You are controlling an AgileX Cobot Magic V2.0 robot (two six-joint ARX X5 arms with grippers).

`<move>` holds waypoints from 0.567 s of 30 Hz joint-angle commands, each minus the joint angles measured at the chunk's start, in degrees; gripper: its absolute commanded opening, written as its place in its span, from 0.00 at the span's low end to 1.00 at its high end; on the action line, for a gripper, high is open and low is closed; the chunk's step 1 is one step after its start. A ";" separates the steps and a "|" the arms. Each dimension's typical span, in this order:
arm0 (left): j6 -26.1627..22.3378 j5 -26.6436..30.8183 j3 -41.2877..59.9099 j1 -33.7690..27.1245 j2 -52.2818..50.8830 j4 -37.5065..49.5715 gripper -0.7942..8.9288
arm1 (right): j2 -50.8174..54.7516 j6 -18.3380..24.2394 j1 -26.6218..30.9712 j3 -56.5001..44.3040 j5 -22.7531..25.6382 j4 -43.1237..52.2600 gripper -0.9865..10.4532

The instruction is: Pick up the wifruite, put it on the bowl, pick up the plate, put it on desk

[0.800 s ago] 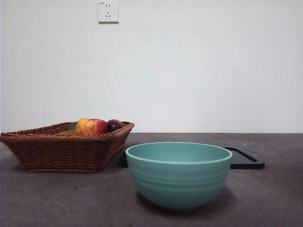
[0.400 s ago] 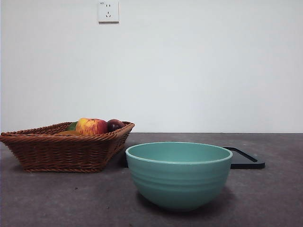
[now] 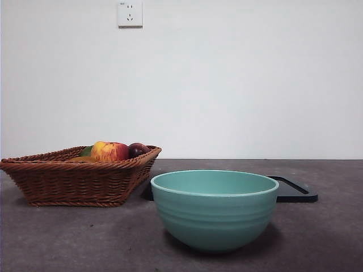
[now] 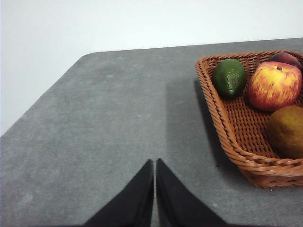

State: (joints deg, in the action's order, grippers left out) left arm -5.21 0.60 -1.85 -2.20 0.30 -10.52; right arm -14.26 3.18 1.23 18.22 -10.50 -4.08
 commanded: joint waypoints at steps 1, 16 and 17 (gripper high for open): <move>0.31 0.07 1.18 -0.15 -0.13 -0.42 0.09 | 3.06 -0.74 0.09 -4.50 2.51 2.69 0.09; 0.31 0.07 1.18 -0.15 -0.13 -0.39 0.09 | 14.05 -4.26 0.09 -16.61 8.07 4.61 0.09; 0.31 0.07 1.18 -0.15 -0.13 -0.42 0.09 | 14.05 -4.33 0.09 -17.00 8.04 4.61 0.09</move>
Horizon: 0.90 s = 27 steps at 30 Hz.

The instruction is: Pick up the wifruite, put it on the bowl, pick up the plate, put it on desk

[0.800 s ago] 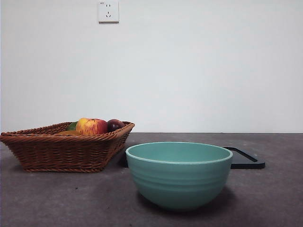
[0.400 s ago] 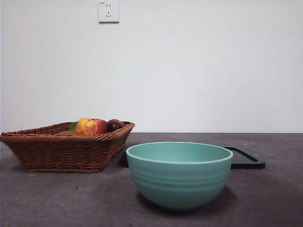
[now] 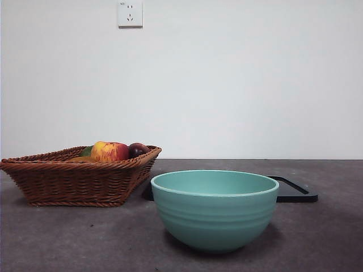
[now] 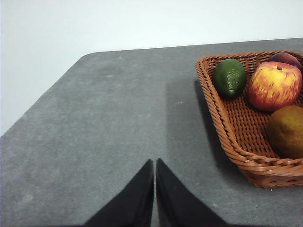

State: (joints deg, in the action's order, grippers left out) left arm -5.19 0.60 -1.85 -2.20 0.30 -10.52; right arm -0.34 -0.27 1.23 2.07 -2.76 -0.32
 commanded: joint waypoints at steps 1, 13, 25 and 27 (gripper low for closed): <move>0.28 0.07 1.18 -0.15 -0.13 -0.42 0.09 | 0.13 -0.96 0.09 -1.25 0.28 0.68 0.09; 0.28 0.09 1.18 -0.13 -0.13 -0.39 0.09 | 0.13 -1.20 0.09 -1.46 0.31 -7.37 0.09; 0.28 0.07 1.18 -0.13 -0.13 -0.39 0.09 | 0.13 -1.20 0.09 -1.44 0.24 -9.01 0.09; 0.28 0.09 1.18 -0.13 -0.13 -0.39 0.09 | 0.13 -1.22 0.09 -1.42 0.24 -8.59 0.09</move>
